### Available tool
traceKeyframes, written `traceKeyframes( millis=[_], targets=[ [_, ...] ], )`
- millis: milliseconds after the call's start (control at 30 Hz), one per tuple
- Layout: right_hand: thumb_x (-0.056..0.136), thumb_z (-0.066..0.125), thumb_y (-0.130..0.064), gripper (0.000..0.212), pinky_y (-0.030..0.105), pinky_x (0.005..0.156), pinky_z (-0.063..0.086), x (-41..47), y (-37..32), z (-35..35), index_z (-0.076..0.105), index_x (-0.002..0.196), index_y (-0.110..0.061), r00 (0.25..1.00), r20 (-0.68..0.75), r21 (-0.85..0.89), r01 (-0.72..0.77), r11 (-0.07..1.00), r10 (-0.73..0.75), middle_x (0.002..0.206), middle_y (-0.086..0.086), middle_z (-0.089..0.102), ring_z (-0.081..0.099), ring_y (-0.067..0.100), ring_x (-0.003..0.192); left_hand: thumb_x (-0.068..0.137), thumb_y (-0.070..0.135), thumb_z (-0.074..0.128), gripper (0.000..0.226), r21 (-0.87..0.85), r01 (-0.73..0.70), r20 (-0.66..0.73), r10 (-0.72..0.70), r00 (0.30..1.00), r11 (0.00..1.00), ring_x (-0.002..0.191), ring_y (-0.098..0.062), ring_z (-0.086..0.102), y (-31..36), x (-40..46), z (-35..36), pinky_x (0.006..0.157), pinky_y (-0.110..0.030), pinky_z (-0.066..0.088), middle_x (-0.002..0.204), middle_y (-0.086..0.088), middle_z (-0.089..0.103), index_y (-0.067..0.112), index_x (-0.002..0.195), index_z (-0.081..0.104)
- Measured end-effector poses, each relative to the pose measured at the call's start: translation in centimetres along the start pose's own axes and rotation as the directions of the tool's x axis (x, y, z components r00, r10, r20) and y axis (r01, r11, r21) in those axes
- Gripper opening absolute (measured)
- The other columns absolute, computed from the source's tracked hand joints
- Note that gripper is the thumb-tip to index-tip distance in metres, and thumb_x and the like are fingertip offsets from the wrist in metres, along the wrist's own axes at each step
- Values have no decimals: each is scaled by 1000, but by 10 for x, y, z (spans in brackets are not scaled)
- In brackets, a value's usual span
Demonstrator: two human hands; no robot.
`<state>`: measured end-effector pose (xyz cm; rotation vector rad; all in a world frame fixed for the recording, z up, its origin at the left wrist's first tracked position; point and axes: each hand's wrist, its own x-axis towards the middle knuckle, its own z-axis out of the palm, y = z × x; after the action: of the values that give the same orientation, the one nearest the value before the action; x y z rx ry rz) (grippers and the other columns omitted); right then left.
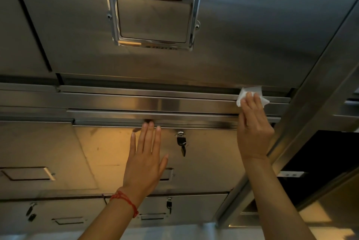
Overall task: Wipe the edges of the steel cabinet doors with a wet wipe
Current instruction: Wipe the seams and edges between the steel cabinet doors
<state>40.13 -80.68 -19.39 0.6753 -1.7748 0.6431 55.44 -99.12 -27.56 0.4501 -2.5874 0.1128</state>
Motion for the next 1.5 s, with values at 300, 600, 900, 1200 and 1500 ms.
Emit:
traceKeyframes(
  millis=[300,600,900,1200,1500],
  targets=[
    [85,60,3,22,45,91,48,1,-7,2,66,106,8,989,49,52,135,990,-137,114,24,62,58,38,108,95,48,8,70,-16,37,27,-36,999,999,138,-32,17,5,1,-1,111,-46,9,147,-24,27,0,140,29],
    [82,62,7,21,47,87,51,1,-11,4,67,103,8,995,22,47,92,995,-93,112,24,63,59,39,106,89,45,24,68,-6,24,23,-24,999,1000,135,-37,23,5,1,-6,110,-46,11,145,-25,31,-1,139,32],
    [79,65,11,21,46,86,52,3,11,-3,68,100,8,1000,-5,-12,9,1000,-9,111,24,63,60,39,105,88,45,26,69,2,16,44,-16,999,1000,136,-37,23,4,2,-6,108,-48,12,146,-25,31,-1,139,34],
    [82,64,6,21,46,87,51,3,11,-3,67,103,8,992,53,8,111,994,-111,113,23,63,60,37,107,93,47,17,68,-9,25,43,-24,999,1000,138,-34,21,6,1,-8,110,-48,12,146,-24,28,-1,140,30],
    [82,63,7,21,47,86,51,2,-4,0,67,103,9,997,39,25,68,997,-69,112,25,63,59,39,106,89,46,25,69,-8,25,26,-25,999,1000,134,-38,27,7,2,-9,111,-52,20,143,-26,34,-2,138,35]
  ],
)
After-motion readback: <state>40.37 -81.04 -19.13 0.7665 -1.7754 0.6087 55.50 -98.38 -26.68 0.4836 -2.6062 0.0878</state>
